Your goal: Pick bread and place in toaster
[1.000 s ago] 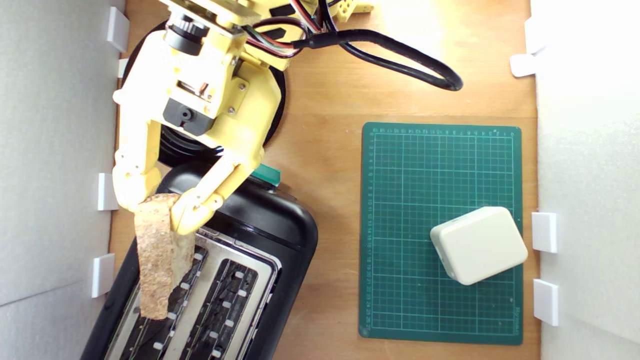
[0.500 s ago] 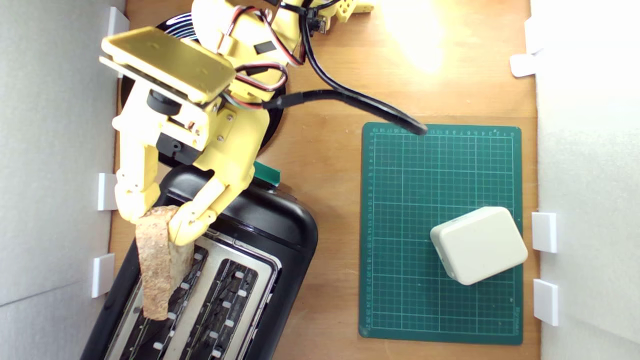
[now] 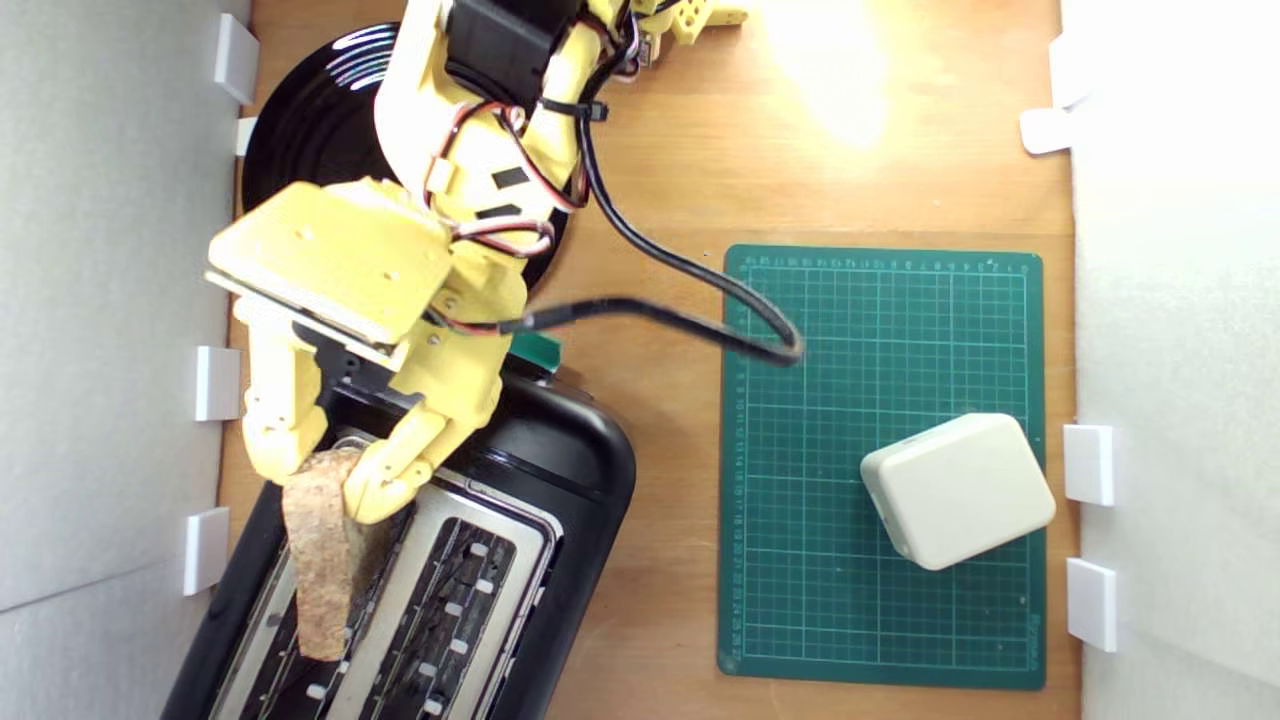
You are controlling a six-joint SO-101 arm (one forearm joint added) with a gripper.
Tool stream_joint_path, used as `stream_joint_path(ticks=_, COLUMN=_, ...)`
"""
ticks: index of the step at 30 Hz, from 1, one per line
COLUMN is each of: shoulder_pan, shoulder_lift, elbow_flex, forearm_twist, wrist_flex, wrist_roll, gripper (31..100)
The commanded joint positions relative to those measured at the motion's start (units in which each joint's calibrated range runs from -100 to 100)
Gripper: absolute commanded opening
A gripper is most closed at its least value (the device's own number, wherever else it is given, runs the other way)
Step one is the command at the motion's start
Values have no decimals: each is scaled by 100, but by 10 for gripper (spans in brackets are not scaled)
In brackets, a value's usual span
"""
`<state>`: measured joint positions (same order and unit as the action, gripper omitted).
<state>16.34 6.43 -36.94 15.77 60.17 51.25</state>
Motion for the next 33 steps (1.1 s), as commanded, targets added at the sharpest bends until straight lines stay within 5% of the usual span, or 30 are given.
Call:
stream_joint_path(ticks=1, shoulder_pan=66, shoulder_lift=65, elbow_flex=-151, forearm_twist=46, wrist_flex=41, wrist_roll=-22, gripper=598)
stream_joint_path(ticks=27, shoulder_pan=-22, shoulder_lift=1129, elbow_flex=-151, forearm_twist=64, wrist_flex=-317, wrist_roll=-299, gripper=609)
stream_joint_path(ticks=33, shoulder_pan=-46, shoulder_lift=1121, elbow_flex=-151, forearm_twist=10, wrist_flex=-317, wrist_roll=-299, gripper=797)
